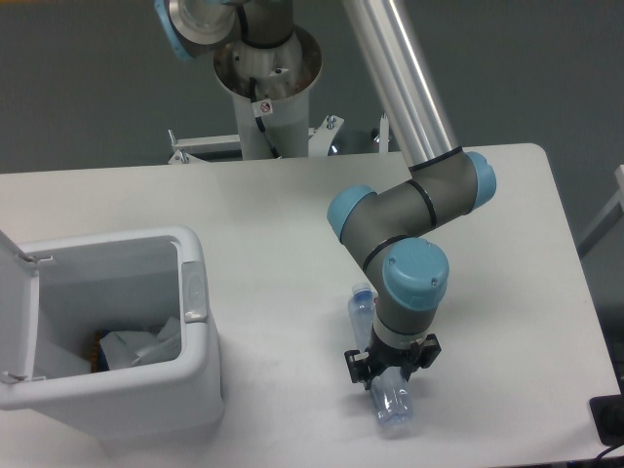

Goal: Place the trash in the trash can
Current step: 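Lower the gripper around the bottle's middle and close on it, then lift the bottle and swing it over the white bin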

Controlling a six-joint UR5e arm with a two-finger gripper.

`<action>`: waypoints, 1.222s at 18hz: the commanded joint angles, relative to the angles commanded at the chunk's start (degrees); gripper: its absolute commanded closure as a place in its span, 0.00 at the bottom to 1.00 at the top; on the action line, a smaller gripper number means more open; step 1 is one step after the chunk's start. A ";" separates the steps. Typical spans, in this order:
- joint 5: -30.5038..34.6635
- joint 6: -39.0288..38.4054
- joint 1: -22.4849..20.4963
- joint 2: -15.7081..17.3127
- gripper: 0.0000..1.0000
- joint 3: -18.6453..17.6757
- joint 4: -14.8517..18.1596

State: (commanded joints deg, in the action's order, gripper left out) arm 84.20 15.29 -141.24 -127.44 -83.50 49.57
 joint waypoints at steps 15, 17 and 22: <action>-9.47 -4.29 0.09 4.83 0.39 8.60 -5.00; -15.09 -8.16 -0.17 6.67 0.39 11.85 -7.02; -31.79 -9.14 -0.79 13.25 0.40 13.53 -8.09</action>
State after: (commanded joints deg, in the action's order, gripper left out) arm 52.41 6.15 -142.03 -114.19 -69.96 41.49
